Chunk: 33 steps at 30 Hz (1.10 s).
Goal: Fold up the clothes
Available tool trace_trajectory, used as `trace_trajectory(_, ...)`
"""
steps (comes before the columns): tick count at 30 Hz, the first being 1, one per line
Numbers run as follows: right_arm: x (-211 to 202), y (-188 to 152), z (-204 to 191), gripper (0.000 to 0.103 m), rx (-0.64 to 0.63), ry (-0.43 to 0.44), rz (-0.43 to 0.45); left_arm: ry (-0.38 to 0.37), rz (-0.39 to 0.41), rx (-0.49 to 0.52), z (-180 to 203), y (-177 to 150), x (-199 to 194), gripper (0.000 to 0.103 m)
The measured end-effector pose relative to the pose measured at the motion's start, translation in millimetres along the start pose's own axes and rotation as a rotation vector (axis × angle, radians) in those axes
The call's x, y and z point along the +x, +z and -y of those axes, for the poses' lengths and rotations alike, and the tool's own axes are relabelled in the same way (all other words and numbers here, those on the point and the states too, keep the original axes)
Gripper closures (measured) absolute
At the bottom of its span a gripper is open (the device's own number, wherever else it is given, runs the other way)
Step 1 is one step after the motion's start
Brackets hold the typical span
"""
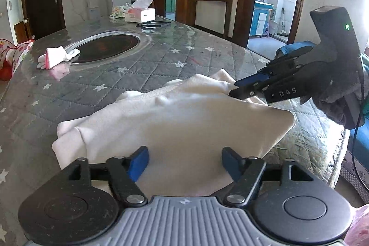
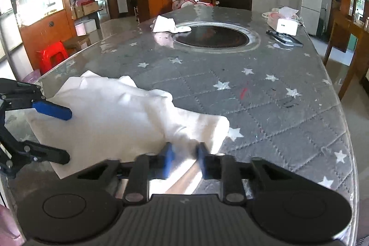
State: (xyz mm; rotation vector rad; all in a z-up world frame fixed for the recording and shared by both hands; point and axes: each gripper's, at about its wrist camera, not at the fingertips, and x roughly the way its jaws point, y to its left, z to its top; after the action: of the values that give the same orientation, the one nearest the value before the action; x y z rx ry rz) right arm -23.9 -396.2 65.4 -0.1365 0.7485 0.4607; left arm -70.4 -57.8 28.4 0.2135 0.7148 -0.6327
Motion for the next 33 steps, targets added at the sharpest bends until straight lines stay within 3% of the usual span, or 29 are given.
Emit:
trace_trajectory(6, -12.5, 9.7, -13.3, 0.099, -0.113, -0.099, 0.053, 0.005, -0.001, 0.024, 2.5, -3.2, 1.7, 0.025)
trace_trajectory(10, 7.6, 2.7, -2.9, 0.099, -0.089, -0.126, 0.005, 0.009, 0.0, 0.031, 4.9, -4.5, 2.3, 0.022)
trace_trajectory(12, 4.6, 1.5, 1.0, 0.092, -0.078, -0.119, 0.021, 0.008, -0.001, 0.034, 5.1, -4.2, 2.6, 0.021)
trace_trajectory(16, -16.0, 7.7, 0.0, 0.092, -0.056, -0.082, 0.046, 0.005, -0.003, 0.03, 4.3, -2.8, 3.5, 0.02)
trace_trajectory(22, -36.6, 1.7, -31.2, 0.092, -0.162, 0.111, 0.024, 0.004, -0.001, 0.031, 3.6, -3.7, 3.9, 0.019)
trace_trajectory(25, -26.9, -14.7, -37.7, 0.092, -0.192, 0.103, -0.036, 0.004, 0.0, 0.03, 2.8, -4.4, 3.4, 0.019)
trace_trajectory(27, -25.8, -24.5, -34.1, 0.092, -0.201, 0.103, -0.017, 0.004, 0.001, 0.03, 2.2, -4.8, 3.0, 0.019)
trace_trajectory(33, -32.0, -1.8, -30.1, 0.092, -0.18, 0.101, -0.006, -0.008, 0.005, 0.004, -1.8, -1.7, -3.4, 0.019)
